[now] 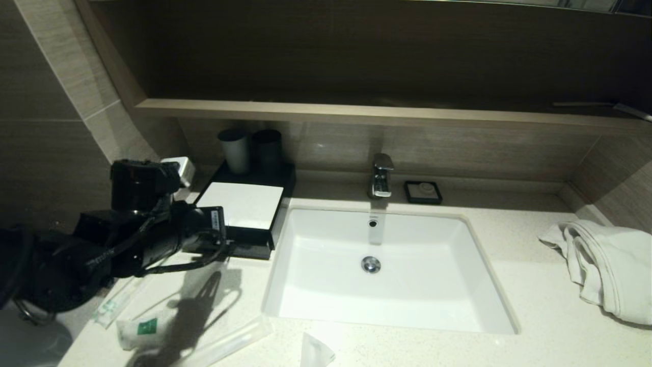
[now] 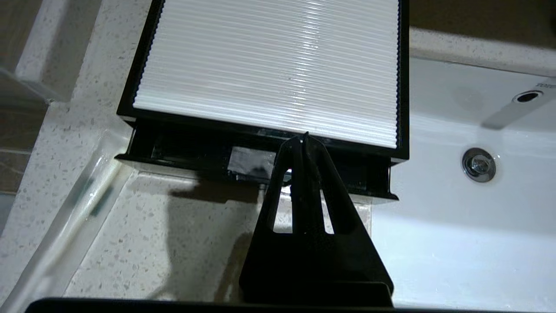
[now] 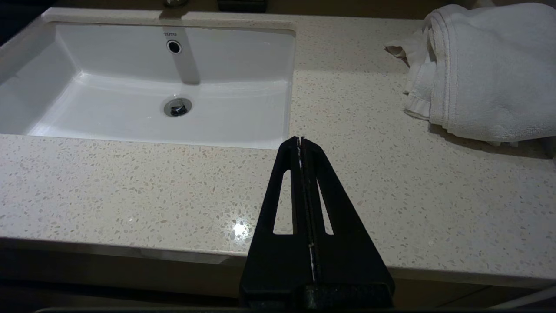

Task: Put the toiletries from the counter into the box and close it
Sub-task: Open the drawer

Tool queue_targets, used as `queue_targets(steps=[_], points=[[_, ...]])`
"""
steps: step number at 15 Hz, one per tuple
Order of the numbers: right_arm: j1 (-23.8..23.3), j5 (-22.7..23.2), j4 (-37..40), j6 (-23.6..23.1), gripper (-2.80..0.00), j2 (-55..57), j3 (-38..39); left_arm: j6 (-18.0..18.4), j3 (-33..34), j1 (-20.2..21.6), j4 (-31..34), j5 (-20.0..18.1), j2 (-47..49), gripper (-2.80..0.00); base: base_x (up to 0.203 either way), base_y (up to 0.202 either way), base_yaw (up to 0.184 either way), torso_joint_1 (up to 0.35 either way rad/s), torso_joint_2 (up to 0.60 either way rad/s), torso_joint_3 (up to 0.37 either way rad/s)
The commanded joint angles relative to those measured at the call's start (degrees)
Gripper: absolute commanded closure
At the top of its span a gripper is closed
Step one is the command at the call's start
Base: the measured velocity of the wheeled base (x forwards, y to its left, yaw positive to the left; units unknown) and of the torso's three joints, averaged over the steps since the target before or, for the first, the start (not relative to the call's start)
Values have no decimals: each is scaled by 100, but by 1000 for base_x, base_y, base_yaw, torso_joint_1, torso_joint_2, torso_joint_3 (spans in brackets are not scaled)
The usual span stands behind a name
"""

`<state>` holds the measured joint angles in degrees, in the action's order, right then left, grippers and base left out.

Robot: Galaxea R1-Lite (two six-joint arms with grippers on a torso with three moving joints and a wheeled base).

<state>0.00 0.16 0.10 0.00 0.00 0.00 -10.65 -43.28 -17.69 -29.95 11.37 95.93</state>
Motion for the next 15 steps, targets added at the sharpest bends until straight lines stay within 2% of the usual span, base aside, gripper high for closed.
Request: queue_targets(steps=[1, 5, 8, 10, 13, 15], points=[[0, 2, -1, 0, 0, 0, 0, -22, 346, 28, -77, 4, -351, 0, 0, 0, 0, 0, 0, 0], [0, 2, -1, 0, 0, 0, 0, -19, 1115, 48, -252, -234, -493, 0, 0, 0, 0, 0, 0, 0], [0, 2, -1, 0, 0, 0, 0, -69, 1611, 129, -1144, -474, -320, 0, 0, 0, 0, 0, 0, 0], [0, 2, -1, 0, 0, 0, 0, -57, 1716, 413, -1384, -618, -145, 0, 0, 0, 0, 0, 0, 0], [0, 2, -1, 0, 0, 0, 0, -33, 1775, 778, -1435, -1186, -59, 0, 0, 0, 0, 0, 0, 0], [0, 2, -1, 0, 0, 0, 0, -17, 1785, 794, -1435, -1225, -30, 0, 0, 0, 0, 0, 0, 0]])
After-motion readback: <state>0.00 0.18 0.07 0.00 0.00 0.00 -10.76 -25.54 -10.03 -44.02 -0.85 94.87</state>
